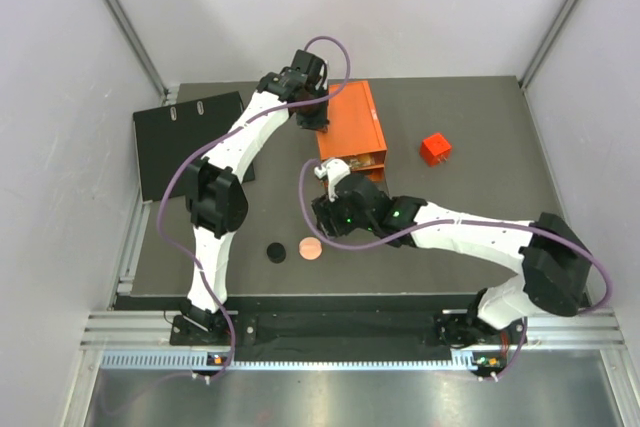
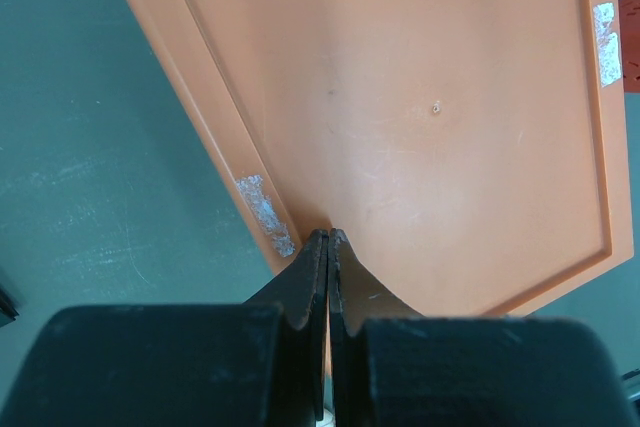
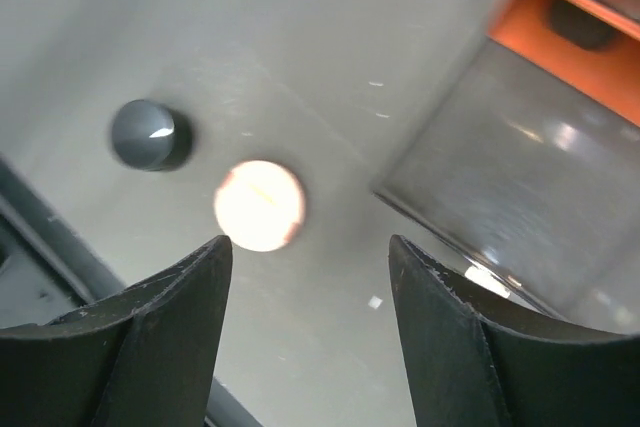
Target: Organize the makeup
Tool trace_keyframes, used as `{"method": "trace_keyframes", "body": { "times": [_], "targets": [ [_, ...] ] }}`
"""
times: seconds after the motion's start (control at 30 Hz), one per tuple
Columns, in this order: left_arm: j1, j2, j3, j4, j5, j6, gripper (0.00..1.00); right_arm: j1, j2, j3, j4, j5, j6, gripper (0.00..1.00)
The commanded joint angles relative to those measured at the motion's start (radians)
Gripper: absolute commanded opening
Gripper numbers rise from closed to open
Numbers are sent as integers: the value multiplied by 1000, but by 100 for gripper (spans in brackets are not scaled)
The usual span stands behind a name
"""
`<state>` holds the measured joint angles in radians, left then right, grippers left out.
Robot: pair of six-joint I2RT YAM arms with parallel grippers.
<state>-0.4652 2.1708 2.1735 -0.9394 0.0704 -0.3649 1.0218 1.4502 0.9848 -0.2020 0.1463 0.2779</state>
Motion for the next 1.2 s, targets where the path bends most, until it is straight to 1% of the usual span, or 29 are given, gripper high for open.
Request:
{"method": "trace_keyframes", "body": {
  "times": [0.0, 0.17, 0.33, 0.4, 0.43, 0.7, 0.9, 0.93, 1.0, 1.03, 1.13, 1.17],
  "targets": [
    [7, 106, -93, -286, -37, 27, 0, 35, 81, 72, 55, -126, -49, 63],
    [8, 98, -115, -292, -18, 34, 0, 52, 205, 130, 38, -195, -85, 60],
    [7, 96, -116, -294, -24, 29, 0, 54, 288, 192, 19, -260, -106, 57],
    [8, 98, -116, -297, -23, 27, 0, 55, 329, 212, 12, -269, -111, 50],
    [7, 98, -118, -299, -23, 27, 0, 57, 341, 218, 6, -274, -115, 48],
    [7, 104, -118, -300, -29, 30, 0, 57, 435, 238, -20, -268, -123, 44],
    [8, 107, -116, -303, -26, 32, 0, 66, 490, 255, -59, -186, -132, 41],
    [8, 107, -118, -303, -24, 34, 0, 67, 501, 255, -60, -173, -131, 32],
    [8, 110, -119, -303, -27, 34, 0, 67, 509, 259, -66, -165, -129, 20],
    [8, 109, -118, -303, -26, 37, 0, 70, 515, 261, -69, -162, -129, 9],
    [8, 109, -116, -303, -27, 37, 0, 69, 495, 255, -65, -163, -129, 0],
    [8, 110, -116, -303, -26, 37, 0, 69, 486, 249, -59, -165, -128, 0]
  ]
}}
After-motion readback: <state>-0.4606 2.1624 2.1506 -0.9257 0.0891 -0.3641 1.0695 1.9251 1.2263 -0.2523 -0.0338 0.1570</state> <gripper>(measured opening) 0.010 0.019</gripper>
